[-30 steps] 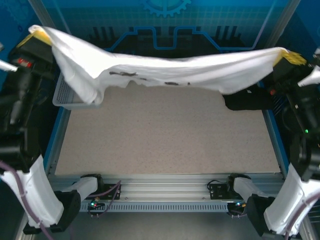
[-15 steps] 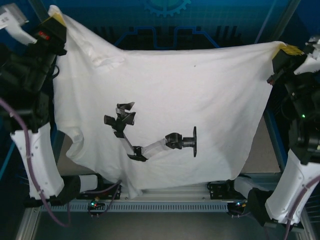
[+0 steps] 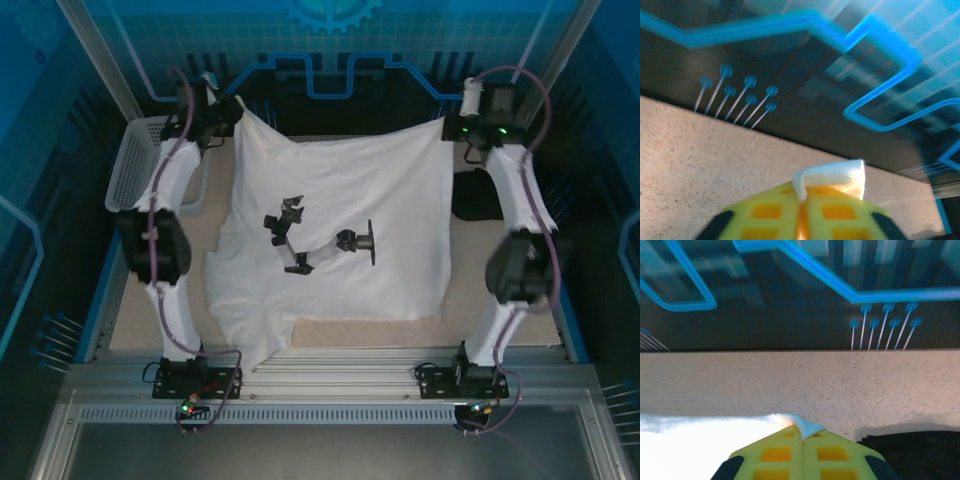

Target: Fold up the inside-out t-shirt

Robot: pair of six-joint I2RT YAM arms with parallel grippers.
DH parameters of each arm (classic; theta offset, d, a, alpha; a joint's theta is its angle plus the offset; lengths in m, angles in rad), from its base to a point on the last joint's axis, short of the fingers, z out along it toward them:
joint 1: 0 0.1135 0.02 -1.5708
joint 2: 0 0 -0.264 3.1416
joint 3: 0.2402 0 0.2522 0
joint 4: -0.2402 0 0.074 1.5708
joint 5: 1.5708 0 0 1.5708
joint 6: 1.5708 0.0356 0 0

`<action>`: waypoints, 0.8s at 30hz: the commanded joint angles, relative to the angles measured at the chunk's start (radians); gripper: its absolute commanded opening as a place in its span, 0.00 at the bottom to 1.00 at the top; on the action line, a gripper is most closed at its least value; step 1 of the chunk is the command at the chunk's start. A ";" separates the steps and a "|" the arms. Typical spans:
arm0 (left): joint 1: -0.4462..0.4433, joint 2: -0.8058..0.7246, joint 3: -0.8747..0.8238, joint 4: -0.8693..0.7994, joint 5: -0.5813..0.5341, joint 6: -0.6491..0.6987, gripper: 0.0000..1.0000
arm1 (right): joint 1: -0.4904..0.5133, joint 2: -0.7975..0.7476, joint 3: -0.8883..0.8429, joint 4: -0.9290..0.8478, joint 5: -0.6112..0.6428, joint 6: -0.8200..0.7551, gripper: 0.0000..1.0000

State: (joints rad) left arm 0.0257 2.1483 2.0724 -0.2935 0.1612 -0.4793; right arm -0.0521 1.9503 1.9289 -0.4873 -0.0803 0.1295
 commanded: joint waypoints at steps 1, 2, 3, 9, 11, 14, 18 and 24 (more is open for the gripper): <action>-0.017 0.192 0.325 -0.168 -0.021 0.040 0.28 | 0.033 0.202 0.261 -0.075 0.059 0.019 0.13; -0.020 0.234 0.403 -0.211 -0.020 0.046 0.35 | 0.038 0.253 0.330 -0.125 0.079 0.017 0.16; -0.025 0.257 0.454 -0.247 -0.024 0.057 0.43 | 0.041 0.292 0.386 -0.173 0.089 0.016 0.20; -0.039 0.002 0.075 -0.100 -0.056 0.032 0.58 | 0.045 0.130 0.135 -0.169 0.099 0.014 0.37; -0.048 -0.152 -0.151 0.004 -0.053 -0.017 0.58 | 0.047 0.024 -0.016 -0.163 0.097 0.024 0.43; -0.070 -0.367 -0.496 0.166 -0.039 -0.110 0.59 | 0.052 -0.158 -0.299 -0.119 0.076 0.056 0.46; -0.120 -0.587 -0.855 0.326 0.011 -0.251 0.59 | 0.063 -0.365 -0.641 -0.093 0.068 0.144 0.47; -0.303 -0.795 -1.150 0.389 0.018 -0.246 0.59 | 0.103 -0.625 -1.007 -0.150 0.116 0.249 0.51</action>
State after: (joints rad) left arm -0.1963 1.4090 1.0061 0.0132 0.1585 -0.7082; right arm 0.0402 1.4178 1.0245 -0.5957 0.0109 0.2951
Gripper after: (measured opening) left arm 0.593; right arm 0.504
